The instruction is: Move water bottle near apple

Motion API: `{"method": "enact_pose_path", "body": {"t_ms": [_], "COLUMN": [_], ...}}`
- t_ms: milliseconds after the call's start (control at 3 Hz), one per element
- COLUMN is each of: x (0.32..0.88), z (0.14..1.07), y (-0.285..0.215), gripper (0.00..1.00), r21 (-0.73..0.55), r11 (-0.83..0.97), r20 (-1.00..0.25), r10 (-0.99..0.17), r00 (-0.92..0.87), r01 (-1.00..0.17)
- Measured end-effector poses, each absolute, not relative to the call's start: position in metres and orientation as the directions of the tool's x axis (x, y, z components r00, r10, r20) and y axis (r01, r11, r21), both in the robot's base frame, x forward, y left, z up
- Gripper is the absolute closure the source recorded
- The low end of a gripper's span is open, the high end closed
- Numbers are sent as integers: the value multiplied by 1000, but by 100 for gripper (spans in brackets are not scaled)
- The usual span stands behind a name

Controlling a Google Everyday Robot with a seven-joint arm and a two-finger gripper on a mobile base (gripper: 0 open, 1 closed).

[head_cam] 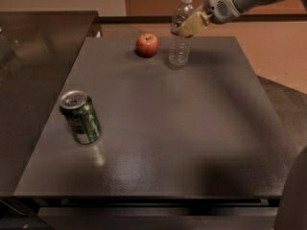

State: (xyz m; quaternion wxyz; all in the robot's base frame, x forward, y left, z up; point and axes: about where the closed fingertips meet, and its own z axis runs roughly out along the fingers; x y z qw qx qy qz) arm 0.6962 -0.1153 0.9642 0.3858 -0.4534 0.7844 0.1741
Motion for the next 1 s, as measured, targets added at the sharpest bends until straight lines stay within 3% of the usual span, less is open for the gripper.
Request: {"method": "enact_pose_path", "body": {"t_ms": [333, 1000], "x": [714, 741], "z": [958, 944], "y": [-102, -90], "gripper": [100, 61], "r21": [-76, -73], "r11": [524, 533], "r20": [-751, -737], "r10": [-589, -598], "r00": [-297, -315], "r01": [-848, -843]}}
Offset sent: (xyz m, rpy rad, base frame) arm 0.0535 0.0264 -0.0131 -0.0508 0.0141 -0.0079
